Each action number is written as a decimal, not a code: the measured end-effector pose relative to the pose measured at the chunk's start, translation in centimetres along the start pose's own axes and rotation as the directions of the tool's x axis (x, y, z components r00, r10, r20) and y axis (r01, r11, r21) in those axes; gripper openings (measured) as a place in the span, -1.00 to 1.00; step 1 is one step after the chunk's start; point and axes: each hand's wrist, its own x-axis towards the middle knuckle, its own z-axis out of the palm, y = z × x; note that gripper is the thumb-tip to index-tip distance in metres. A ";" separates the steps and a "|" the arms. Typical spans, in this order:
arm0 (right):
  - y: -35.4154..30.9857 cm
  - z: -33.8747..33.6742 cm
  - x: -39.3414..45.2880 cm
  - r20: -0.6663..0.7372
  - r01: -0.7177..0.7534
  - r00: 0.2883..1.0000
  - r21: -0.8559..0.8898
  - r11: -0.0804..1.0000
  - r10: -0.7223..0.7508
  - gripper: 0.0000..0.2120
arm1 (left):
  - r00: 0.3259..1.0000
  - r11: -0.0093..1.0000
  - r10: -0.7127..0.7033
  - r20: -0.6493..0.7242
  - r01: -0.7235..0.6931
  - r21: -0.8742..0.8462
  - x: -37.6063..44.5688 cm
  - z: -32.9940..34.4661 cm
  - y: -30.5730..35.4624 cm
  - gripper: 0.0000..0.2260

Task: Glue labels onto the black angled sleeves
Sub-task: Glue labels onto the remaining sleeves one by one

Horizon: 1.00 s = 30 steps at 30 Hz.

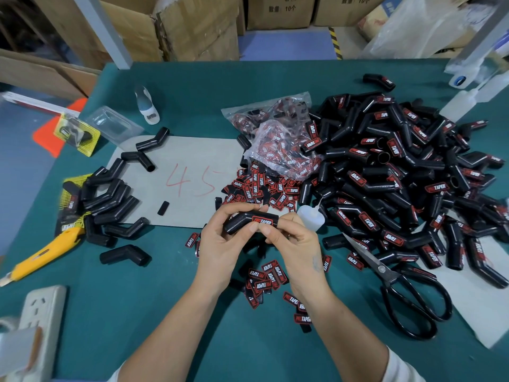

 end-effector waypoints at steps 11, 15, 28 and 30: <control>0.3 -0.1 0.0 -0.036 0.051 0.998 -0.064 0.997 -0.053 -0.94 | 0.999 0.998 -0.043 0.024 0.044 -0.050 0.2 -0.4 -0.3 -0.79; 0.1 0.2 -0.2 -0.034 0.097 0.994 -0.092 0.991 -0.101 -0.89 | 0.998 0.996 -0.056 0.019 0.057 -0.073 0.2 -0.3 -0.2 -0.78; 0.5 0.0 -0.1 -0.067 0.108 0.991 -0.122 0.987 -0.117 -0.89 | 1.000 0.997 -0.029 0.007 0.030 -0.075 0.2 0.0 0.2 -0.78; 0.4 0.0 -0.1 -0.074 0.106 0.991 -0.125 0.987 -0.115 -0.80 | 1.000 0.996 -0.026 0.010 0.027 -0.085 0.2 0.0 0.3 -0.78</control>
